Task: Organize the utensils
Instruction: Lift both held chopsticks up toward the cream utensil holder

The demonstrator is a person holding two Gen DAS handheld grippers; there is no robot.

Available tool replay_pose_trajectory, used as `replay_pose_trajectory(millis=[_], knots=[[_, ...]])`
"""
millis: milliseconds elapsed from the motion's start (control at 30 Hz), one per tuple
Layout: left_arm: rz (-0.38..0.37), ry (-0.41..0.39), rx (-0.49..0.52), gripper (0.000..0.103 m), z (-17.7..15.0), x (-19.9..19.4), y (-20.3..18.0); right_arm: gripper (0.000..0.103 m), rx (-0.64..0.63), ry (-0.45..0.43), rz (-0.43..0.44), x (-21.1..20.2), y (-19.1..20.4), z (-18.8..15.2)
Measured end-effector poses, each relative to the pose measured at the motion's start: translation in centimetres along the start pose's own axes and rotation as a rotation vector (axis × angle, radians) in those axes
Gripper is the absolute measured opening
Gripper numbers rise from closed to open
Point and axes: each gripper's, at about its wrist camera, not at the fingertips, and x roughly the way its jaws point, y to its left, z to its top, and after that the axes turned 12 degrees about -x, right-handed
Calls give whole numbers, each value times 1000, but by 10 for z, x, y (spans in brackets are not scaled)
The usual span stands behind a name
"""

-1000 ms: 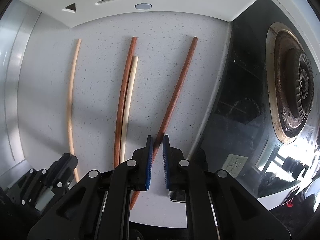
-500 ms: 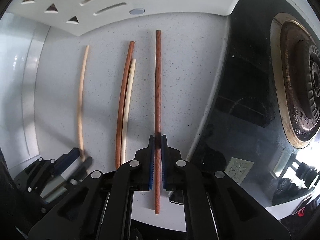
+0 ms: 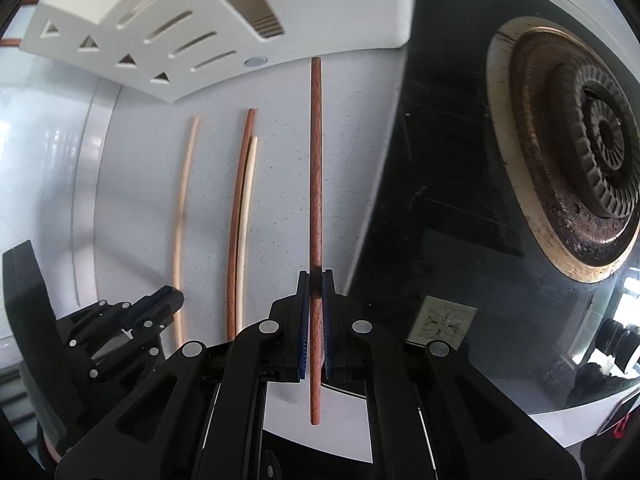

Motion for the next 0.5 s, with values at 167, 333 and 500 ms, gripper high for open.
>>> replay_pose_trajectory(millis=[167,333,500], knots=[[-25,0,6,6,1,-1,2,7,20,-20,15,-21,-3,-2],[-45,-8,10,6,-2,-4,10,7,26,-44,22,-29,-10,-6],[-60,-37,7,6,-6,-10,15,7,21,-56,23,-28,-5,-10]])
